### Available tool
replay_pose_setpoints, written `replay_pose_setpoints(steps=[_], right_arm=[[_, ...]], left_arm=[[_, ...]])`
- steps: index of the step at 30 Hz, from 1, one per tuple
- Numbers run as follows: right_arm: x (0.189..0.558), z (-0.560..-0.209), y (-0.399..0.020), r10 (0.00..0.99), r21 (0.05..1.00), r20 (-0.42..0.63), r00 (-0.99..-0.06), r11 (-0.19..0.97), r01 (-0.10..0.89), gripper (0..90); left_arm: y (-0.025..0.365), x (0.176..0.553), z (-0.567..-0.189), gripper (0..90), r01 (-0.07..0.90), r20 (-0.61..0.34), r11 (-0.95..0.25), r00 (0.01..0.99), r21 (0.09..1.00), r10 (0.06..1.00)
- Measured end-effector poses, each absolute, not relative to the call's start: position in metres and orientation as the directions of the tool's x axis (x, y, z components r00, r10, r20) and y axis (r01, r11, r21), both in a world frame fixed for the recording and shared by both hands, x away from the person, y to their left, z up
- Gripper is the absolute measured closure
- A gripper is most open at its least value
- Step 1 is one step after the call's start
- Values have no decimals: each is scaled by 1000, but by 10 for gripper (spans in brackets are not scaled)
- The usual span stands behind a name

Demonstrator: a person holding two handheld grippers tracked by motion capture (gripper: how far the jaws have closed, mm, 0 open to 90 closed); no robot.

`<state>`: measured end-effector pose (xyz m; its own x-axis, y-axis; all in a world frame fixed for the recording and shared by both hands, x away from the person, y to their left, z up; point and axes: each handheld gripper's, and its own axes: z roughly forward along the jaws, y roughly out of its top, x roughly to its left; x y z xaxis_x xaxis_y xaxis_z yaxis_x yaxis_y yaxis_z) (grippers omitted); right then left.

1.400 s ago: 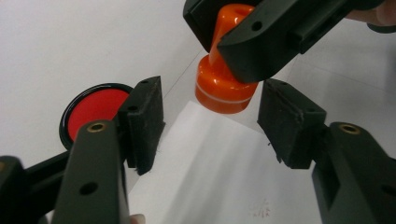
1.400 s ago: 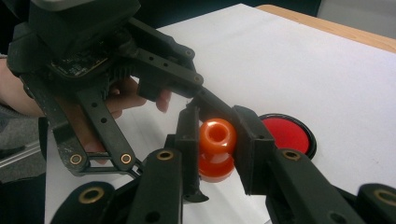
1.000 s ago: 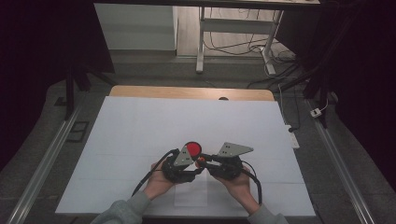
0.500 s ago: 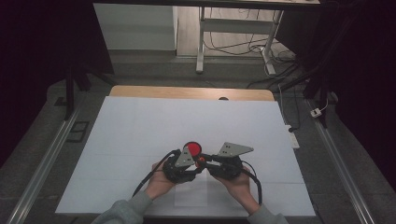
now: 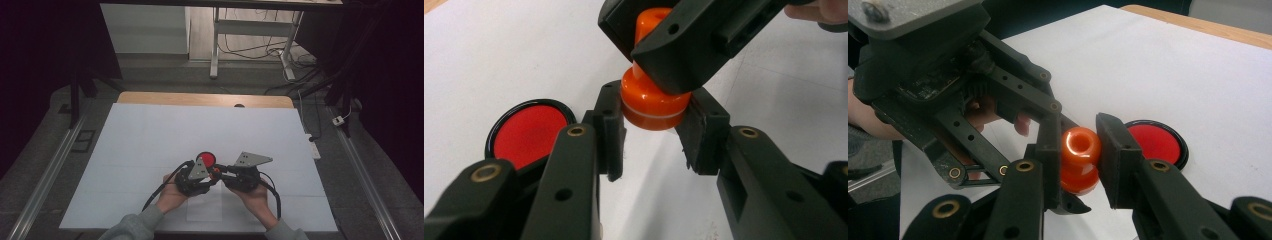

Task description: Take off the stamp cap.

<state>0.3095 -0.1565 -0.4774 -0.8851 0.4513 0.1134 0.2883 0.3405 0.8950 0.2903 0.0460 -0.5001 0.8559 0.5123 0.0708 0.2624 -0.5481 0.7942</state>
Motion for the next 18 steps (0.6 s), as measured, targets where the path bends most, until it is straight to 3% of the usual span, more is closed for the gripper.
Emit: replay_pose_setpoints(steps=[18], right_arm=[[305, -477, -155, 461, 904, 82, -884, 339, 261, 727]], left_arm=[[47, 290, -499, 648, 253, 82, -556, 858, 792, 507]])
